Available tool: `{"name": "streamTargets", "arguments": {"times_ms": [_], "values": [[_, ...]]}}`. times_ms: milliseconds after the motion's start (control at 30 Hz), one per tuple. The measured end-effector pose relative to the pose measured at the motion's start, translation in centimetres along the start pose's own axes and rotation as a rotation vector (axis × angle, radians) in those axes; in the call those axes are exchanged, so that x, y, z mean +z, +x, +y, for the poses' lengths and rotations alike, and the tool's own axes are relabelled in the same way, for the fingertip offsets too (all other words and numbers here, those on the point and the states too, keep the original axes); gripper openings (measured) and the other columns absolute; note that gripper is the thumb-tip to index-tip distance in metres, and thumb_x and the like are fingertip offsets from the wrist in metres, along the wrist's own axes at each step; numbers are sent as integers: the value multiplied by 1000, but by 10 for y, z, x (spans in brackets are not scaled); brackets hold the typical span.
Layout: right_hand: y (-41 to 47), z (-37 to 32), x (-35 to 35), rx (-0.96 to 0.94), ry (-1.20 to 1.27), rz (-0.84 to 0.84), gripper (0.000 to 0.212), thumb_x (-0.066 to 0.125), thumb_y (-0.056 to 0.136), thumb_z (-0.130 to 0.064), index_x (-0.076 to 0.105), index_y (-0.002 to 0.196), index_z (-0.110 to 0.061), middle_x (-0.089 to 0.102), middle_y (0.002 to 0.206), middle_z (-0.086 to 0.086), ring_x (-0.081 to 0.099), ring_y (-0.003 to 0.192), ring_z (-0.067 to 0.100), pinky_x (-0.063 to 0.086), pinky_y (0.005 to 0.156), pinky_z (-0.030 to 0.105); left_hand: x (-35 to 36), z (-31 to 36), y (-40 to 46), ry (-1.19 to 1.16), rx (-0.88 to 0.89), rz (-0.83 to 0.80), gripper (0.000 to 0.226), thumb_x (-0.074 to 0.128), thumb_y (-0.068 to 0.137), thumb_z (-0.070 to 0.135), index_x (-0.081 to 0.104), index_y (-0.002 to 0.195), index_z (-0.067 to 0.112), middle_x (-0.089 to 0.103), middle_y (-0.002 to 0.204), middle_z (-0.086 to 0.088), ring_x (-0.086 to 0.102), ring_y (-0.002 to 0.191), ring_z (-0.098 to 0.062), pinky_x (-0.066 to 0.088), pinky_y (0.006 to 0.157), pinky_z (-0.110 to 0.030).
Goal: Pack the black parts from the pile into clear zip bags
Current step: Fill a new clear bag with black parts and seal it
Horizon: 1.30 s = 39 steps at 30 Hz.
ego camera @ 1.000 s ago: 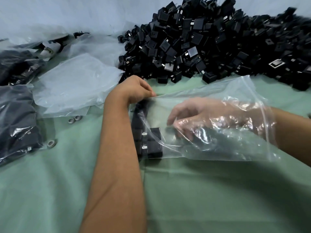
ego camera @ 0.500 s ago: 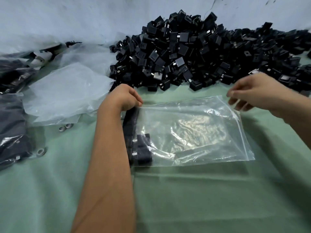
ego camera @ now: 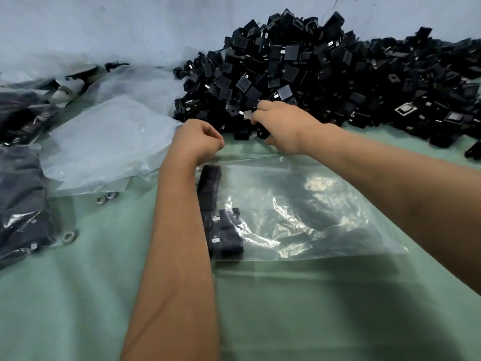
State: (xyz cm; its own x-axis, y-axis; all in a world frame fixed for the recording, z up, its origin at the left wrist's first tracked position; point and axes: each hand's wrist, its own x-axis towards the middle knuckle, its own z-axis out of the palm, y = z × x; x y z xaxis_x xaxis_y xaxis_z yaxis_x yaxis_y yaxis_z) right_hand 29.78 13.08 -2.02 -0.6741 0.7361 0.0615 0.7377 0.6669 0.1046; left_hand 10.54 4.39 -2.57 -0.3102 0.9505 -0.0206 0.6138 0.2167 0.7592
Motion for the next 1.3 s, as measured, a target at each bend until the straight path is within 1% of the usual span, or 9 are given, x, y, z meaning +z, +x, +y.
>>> {"name": "streamTargets", "arguments": {"times_ms": [133, 233, 333, 467, 667, 833, 1033, 1200, 1300], "values": [[-1, -2, 0, 97, -44, -17, 23, 66, 95, -4, 64, 117, -5, 46, 128, 14, 62, 94, 37, 46, 71, 39, 10, 16, -3, -3, 79, -18, 17, 72, 90, 13, 73, 76, 24, 70, 81, 5, 65, 82, -12, 50, 74, -27], [-15, 7, -9, 119, 74, 17, 33, 73, 94, -26, 64, 122, -11, 55, 126, 12, 59, 111, 35, 46, 81, 38, 19, 30, -6, 14, 168, -103, 13, 75, 87, 13, 75, 79, 23, 70, 74, 6, 63, 68, -3, 47, 66, -22], [-46, 24, -18, 285, 424, 196, 31, 74, 94, -29, 61, 119, -14, 66, 115, 11, 63, 101, 29, 53, 86, 41, 39, 49, -14, 8, 300, -248, 10, 77, 85, 8, 77, 86, 18, 64, 70, 3, 54, 59, -4, 46, 66, -22], [-108, 61, -15, 583, 750, 356, 13, 67, 98, -25, 71, 103, -14, 73, 94, 13, 69, 75, 26, 60, 69, 44, 77, 83, -35, -13, 531, -360, 21, 74, 84, 3, 78, 90, 23, 68, 89, 0, 53, 74, -8, 43, 75, -23], [-183, 92, 3, 825, 1026, 202, 18, 73, 97, -21, 72, 108, -6, 67, 72, 9, 56, 51, 11, 46, 54, 27, 116, 110, -63, 223, 710, -517, 63, 55, 90, -6, 70, 118, 48, 50, 115, -3, 35, 113, -20, 23, 93, -19], [-203, 84, -2, 607, 1186, -59, 18, 76, 93, -17, 70, 105, -6, 70, 66, 4, 59, 57, 13, 49, 51, 18, 104, 111, -61, 269, 743, -544, 28, 77, 88, 16, 75, 94, 43, 51, 117, -3, 36, 117, -23, 31, 105, -29], [-189, 56, -8, 241, 1215, -179, 17, 76, 92, -17, 74, 104, -6, 78, 94, 14, 64, 72, 22, 54, 62, 25, 82, 113, -54, 88, 773, -573, 16, 90, 74, 14, 80, 83, 25, 55, 93, 9, 50, 89, -2, 35, 69, -7], [-163, 34, 5, 132, 1305, -176, 21, 77, 92, -13, 74, 107, 2, 77, 102, 15, 74, 91, 31, 61, 84, 42, 70, 117, -57, -23, 796, -621, 16, 87, 75, 2, 81, 86, 13, 58, 91, 8, 53, 79, 5, 38, 66, -5], [-143, 21, 14, 45, 1248, -223, 29, 74, 96, -16, 70, 115, 5, 77, 94, 8, 74, 84, 17, 60, 75, 29, 63, 119, -60, -67, 801, -627, 13, 84, 76, 0, 80, 86, 8, 65, 91, -16, 54, 80, -17, 38, 68, -16]]}}
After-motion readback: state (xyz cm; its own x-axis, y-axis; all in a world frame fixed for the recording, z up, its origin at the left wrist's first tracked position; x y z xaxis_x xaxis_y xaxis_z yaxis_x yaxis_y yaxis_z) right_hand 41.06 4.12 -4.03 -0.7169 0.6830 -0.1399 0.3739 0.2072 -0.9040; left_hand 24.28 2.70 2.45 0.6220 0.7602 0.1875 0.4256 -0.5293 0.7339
